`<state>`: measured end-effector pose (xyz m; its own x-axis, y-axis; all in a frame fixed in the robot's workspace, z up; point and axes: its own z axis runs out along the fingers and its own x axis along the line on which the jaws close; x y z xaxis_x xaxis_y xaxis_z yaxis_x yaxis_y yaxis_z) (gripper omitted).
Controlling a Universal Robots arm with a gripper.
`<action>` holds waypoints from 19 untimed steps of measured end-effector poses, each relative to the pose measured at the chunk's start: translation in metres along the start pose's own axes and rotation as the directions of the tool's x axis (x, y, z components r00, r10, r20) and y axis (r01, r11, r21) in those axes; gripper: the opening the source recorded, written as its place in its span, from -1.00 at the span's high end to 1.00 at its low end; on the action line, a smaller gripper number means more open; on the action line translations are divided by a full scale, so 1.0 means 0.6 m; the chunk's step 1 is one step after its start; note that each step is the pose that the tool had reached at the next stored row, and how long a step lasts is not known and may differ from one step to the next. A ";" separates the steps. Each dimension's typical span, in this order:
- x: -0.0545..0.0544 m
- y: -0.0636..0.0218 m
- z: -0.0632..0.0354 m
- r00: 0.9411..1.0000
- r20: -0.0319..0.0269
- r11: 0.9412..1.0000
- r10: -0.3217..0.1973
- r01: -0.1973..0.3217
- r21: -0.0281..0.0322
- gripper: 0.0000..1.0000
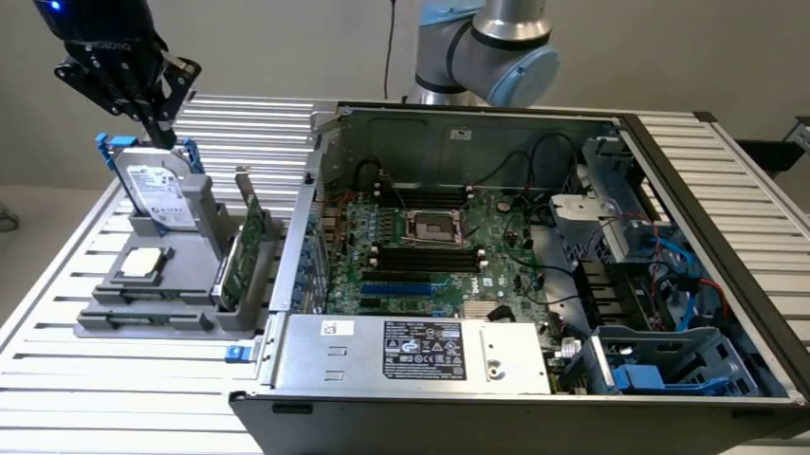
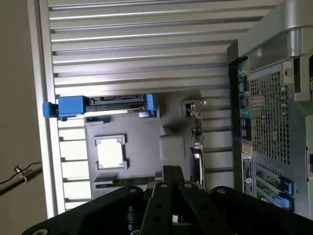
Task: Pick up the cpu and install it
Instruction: 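Reach for the cpu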
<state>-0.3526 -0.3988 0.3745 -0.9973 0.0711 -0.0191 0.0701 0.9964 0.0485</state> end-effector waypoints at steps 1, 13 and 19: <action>0.007 -0.001 0.001 1.000 0.000 1.000 0.000 0.000 0.000 0.79; 0.098 -0.008 0.016 1.000 -0.002 1.000 0.000 0.000 0.001 0.79; 0.122 -0.010 0.019 1.000 -0.003 1.000 0.000 0.000 0.001 0.79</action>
<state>-0.4259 -0.3988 0.3617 -0.9973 0.0711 -0.0156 0.0703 0.9964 0.0476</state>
